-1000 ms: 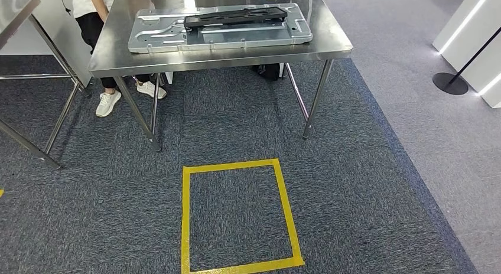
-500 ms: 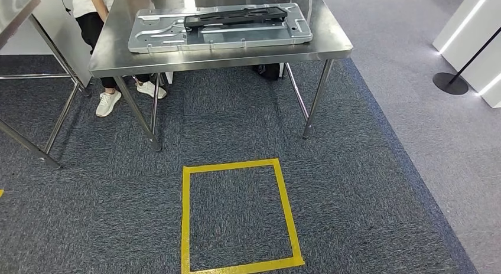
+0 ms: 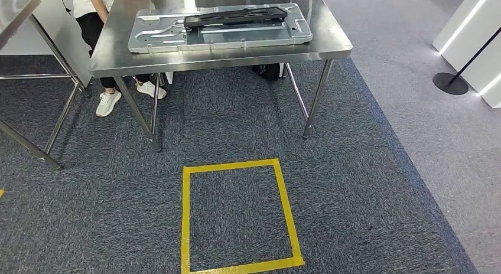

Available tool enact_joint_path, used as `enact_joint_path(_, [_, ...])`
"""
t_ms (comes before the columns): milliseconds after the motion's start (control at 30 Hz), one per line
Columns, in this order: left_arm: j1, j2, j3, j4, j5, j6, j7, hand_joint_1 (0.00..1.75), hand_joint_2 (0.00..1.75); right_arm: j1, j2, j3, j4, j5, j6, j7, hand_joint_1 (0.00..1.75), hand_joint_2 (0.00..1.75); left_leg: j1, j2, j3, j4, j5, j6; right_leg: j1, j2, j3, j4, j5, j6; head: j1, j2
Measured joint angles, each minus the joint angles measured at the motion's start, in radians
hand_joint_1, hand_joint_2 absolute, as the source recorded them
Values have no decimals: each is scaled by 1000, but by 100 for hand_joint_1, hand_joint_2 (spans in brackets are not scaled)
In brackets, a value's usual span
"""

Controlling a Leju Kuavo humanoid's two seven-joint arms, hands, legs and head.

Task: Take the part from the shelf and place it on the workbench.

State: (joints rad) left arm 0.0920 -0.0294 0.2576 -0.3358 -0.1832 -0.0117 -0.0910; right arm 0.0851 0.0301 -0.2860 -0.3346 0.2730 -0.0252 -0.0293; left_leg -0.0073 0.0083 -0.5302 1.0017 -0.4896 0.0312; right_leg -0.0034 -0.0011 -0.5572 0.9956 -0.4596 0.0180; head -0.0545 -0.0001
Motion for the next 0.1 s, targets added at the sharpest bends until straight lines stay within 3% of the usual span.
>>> enact_joint_path(100, [10,3,-47,-7,37,4,18,0,0,10,-3,51,-8,-54,2,4,0,0,0,0,0,0,0,0,0,0,0,0,0,0,0,0])
